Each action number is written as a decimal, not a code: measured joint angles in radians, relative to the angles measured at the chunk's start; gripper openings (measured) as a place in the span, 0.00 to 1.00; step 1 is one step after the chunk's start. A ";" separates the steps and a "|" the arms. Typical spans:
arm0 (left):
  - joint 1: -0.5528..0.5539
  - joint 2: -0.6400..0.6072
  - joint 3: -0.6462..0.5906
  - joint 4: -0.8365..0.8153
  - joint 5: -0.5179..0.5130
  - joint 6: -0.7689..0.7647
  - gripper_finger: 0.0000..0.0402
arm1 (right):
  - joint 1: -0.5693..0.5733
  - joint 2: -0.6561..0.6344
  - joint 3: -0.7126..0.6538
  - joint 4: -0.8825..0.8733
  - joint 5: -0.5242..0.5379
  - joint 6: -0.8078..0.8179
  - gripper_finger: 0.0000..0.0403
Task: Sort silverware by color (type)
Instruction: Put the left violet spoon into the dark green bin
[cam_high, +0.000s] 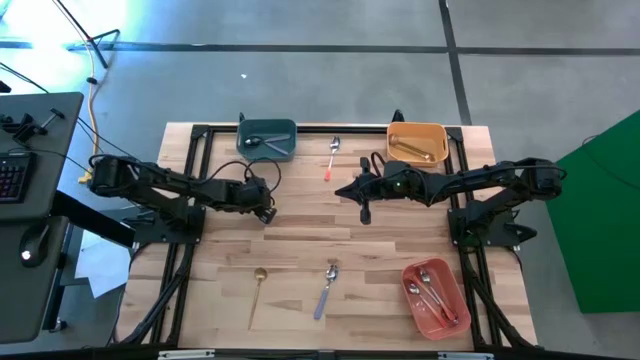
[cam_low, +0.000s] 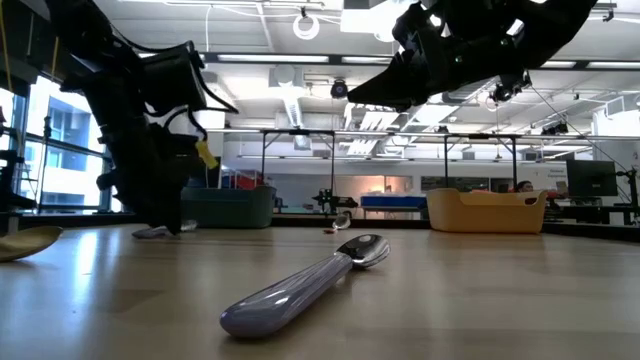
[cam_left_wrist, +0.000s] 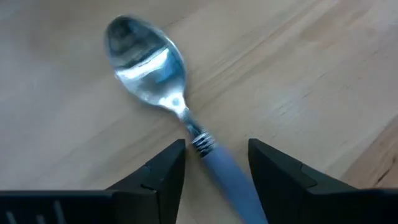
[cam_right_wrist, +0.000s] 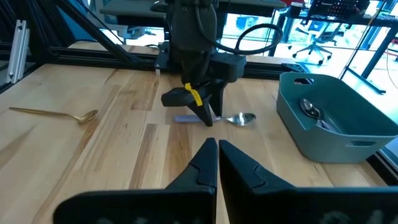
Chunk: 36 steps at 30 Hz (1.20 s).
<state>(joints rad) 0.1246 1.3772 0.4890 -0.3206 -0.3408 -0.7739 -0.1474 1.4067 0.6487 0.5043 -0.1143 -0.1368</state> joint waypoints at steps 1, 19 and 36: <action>0.004 0.009 0.002 0.001 0.000 0.009 0.40 | 0.000 0.000 0.000 -0.001 0.000 0.000 0.00; 0.046 -0.111 0.031 -0.114 0.064 0.300 0.02 | 0.000 0.000 0.000 -0.018 0.000 0.000 0.00; 0.304 -0.151 0.364 -0.360 0.145 0.645 0.02 | 0.000 0.000 0.000 -0.038 0.000 0.005 0.00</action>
<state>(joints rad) 0.4287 1.2259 0.8529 -0.6802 -0.1959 -0.1289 -0.1478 1.4071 0.6487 0.4661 -0.1144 -0.1319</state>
